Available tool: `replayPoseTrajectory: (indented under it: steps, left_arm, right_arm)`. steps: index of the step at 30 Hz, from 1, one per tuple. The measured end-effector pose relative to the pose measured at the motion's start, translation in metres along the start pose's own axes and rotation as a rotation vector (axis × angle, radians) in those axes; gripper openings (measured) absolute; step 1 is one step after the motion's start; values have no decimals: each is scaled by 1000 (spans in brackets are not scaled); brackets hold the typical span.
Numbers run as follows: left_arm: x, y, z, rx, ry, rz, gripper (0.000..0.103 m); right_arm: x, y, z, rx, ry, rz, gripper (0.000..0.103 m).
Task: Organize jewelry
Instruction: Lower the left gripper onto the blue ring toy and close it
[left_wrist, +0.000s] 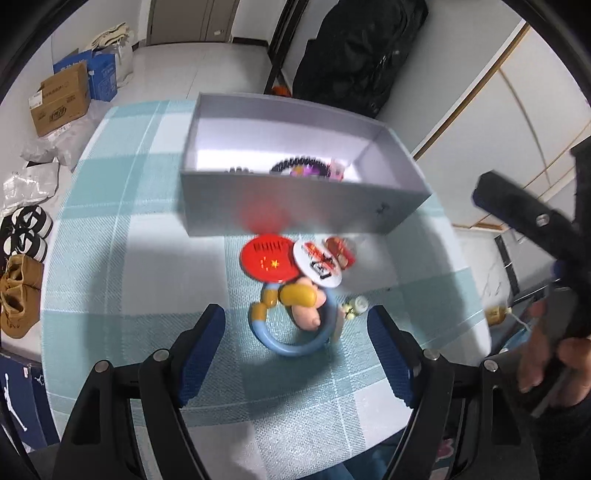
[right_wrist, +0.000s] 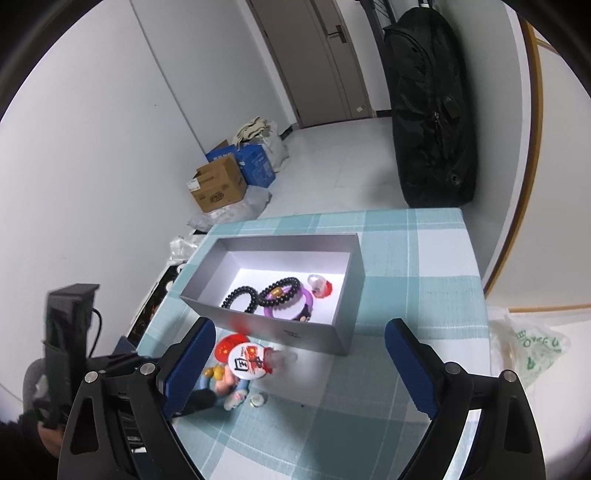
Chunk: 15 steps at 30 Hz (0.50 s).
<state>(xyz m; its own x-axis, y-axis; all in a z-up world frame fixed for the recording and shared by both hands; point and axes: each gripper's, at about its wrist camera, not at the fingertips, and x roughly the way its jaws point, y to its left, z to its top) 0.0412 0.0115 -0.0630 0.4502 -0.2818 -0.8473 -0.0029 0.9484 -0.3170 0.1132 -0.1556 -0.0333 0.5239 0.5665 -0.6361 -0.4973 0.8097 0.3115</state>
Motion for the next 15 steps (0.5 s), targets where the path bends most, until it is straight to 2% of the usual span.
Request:
replayPoseTrajectory:
  steps: [7, 15]
  left_arm:
    - [11, -3, -4, 4, 24, 46, 76]
    - [15, -23, -10, 152, 5, 175, 75]
  right_arm:
    - [-6, 0, -2, -7, -9, 4, 94]
    - [-12, 1, -1, -4, -23, 15, 94]
